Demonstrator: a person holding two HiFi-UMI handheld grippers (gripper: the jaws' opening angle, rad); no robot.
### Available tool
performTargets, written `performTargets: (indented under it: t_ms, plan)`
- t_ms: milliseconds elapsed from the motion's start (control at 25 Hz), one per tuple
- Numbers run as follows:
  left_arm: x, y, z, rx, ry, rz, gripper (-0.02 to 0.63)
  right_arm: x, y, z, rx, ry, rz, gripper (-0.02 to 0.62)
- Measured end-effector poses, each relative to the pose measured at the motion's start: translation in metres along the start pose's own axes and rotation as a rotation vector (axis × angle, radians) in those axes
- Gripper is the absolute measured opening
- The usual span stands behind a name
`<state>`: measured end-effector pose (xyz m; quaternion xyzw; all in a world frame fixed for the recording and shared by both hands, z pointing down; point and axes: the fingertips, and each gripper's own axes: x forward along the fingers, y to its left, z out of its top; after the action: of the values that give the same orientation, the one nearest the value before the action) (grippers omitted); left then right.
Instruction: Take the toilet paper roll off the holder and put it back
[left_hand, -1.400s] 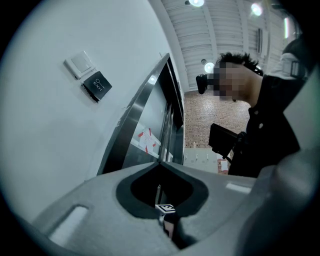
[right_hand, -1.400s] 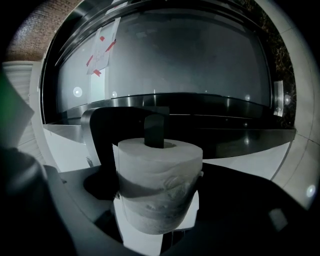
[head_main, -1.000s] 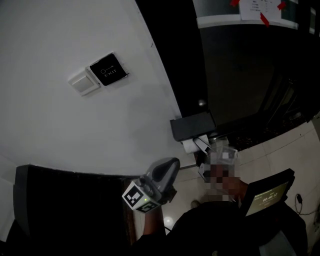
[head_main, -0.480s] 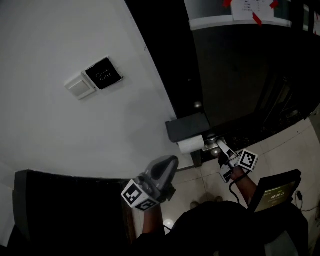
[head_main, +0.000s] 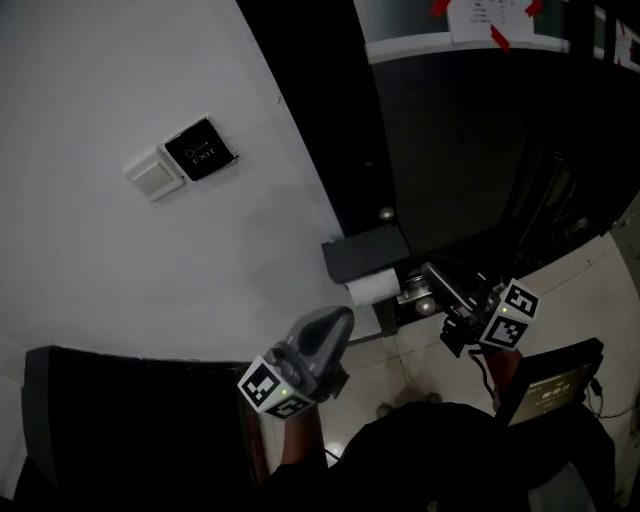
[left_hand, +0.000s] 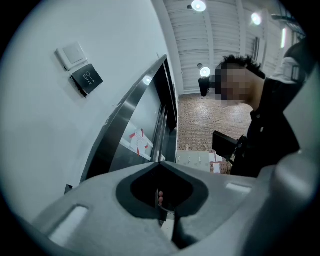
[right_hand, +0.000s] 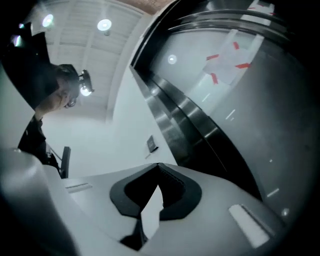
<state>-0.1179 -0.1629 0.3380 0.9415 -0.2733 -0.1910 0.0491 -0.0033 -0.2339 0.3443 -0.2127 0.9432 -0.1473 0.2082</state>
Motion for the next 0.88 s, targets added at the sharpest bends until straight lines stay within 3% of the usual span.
performTargets:
  t_ms: [120, 240, 880]
  plan:
    - [0.000, -0.003, 0.005, 0.007, -0.012, -0.004, 0.000, 0.013, 0.042, 0.003, -0.106, 0.023, 0.128, 0.002]
    - [0.000, -0.006, 0.005, 0.009, -0.018, -0.009, 0.000, 0.019, 0.059, -0.002, -0.117, 0.034, 0.195, 0.002]
    - [-0.009, -0.019, 0.003, 0.008, -0.022, -0.017, 0.000, 0.015, 0.071, -0.028, -0.149, 0.098, 0.173, 0.002]
